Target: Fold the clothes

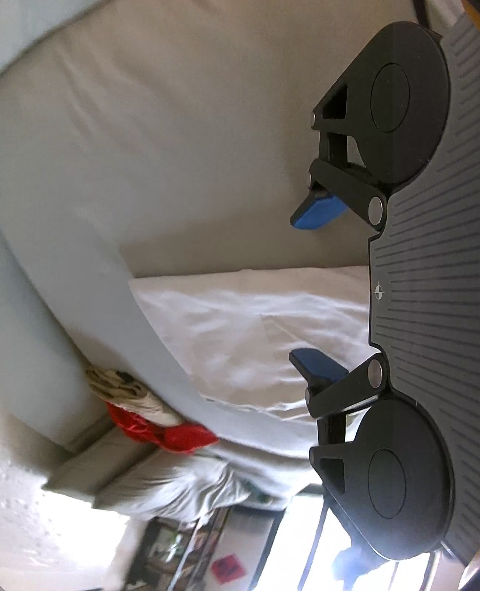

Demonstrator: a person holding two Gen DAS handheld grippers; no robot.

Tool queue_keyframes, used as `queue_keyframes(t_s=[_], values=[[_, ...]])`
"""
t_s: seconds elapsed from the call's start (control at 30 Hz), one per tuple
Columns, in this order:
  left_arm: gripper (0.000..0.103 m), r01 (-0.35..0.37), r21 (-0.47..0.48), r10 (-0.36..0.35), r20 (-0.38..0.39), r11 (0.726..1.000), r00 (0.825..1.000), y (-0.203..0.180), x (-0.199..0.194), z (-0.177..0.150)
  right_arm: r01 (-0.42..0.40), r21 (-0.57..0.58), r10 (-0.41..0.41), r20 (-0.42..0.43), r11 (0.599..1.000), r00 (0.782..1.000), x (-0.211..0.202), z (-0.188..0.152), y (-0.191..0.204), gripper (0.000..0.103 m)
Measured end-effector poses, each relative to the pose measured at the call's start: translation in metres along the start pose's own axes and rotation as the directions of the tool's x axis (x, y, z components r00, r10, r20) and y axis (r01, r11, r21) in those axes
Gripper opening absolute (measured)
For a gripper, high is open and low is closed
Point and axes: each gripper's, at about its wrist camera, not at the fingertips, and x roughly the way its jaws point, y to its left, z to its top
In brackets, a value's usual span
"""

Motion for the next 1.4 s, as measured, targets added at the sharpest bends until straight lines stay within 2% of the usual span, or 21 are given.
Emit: queue_keyframes(t_s=[0.17,0.3,0.37,0.47,0.63,0.7,0.73,0.77,0.83,0.93,1.0,1.07,1.17,1.27,1.33,1.4], values=[[0.07,0.048,-0.007,-0.048,-0.034,0.999,0.998,0.001,0.028,0.015,-0.076,0.087,0.079,-0.025,0.993,0.997,0.021,0.016,-0.016,0.068],[0.071,0.09,0.06,-0.083,-0.099,0.994,0.992,-0.01,0.048,0.021,-0.107,0.115,0.113,-0.046,0.988,0.992,0.037,0.028,-0.024,0.06],[0.075,0.109,0.088,-0.098,-0.121,0.99,0.988,-0.017,0.058,0.025,-0.131,0.142,0.139,-0.047,0.981,0.989,0.045,0.034,-0.03,0.055],[0.078,0.164,0.064,-0.155,-0.13,0.984,0.979,-0.02,0.077,0.033,-0.174,0.185,0.184,-0.036,0.967,0.982,0.057,0.044,-0.039,0.053],[0.081,0.225,0.006,-0.223,-0.101,0.974,0.97,-0.027,0.1,0.04,-0.197,0.195,0.202,-0.006,0.961,0.979,0.088,0.06,-0.039,0.034],[0.073,0.225,0.003,-0.224,-0.093,0.974,0.97,-0.032,0.105,0.04,-0.212,0.206,0.215,0.007,0.955,0.977,0.101,0.063,-0.038,0.02],[0.054,0.209,0.016,-0.207,-0.093,0.978,0.974,-0.036,0.105,0.039,-0.202,0.211,0.204,0.015,0.956,0.979,0.105,0.064,-0.035,0.017],[0.028,0.192,0.033,-0.189,-0.079,0.981,0.979,-0.042,0.1,0.037,-0.186,0.215,0.186,0.022,0.959,0.982,0.109,0.064,-0.032,0.008],[0.01,0.157,0.071,-0.154,-0.041,0.985,0.987,-0.055,0.087,0.031,-0.134,0.16,0.128,0.049,0.978,0.991,0.104,0.061,-0.018,0.008],[0.007,0.127,0.177,-0.14,0.058,0.976,0.988,-0.084,0.055,0.013,-0.071,-0.03,0.075,0.145,0.997,0.987,0.07,0.048,0.022,0.007],[0.007,0.119,0.302,-0.17,0.147,0.946,0.975,-0.112,0.02,-0.01,-0.063,-0.118,0.087,0.208,0.991,0.974,0.037,0.033,0.044,0.007],[0.007,0.119,0.417,-0.225,0.215,0.901,0.951,-0.139,-0.014,-0.036,-0.053,-0.177,0.102,0.284,0.983,0.953,-0.006,0.01,0.06,0.007],[0.007,0.173,0.551,-0.354,0.24,0.816,0.904,-0.175,-0.055,-0.074,-0.042,-0.183,0.113,0.397,0.982,0.911,-0.069,-0.028,0.065,0.007],[0.007,0.254,0.635,-0.467,0.19,0.729,0.864,-0.213,-0.068,-0.098,0.012,-0.153,0.072,0.529,0.988,0.845,-0.138,-0.068,0.06,0.007],[0.008,0.305,0.675,-0.512,0.125,0.672,0.85,-0.236,-0.064,-0.11,0.045,-0.109,0.029,0.603,0.993,0.798,-0.179,-0.09,0.051,0.007],[0.008,0.364,0.686,-0.534,0.043,0.63,0.844,-0.26,-0.05,-0.121,0.093,-0.041,-0.044,0.651,0.995,0.758,-0.213,-0.11,0.038,0.007]])
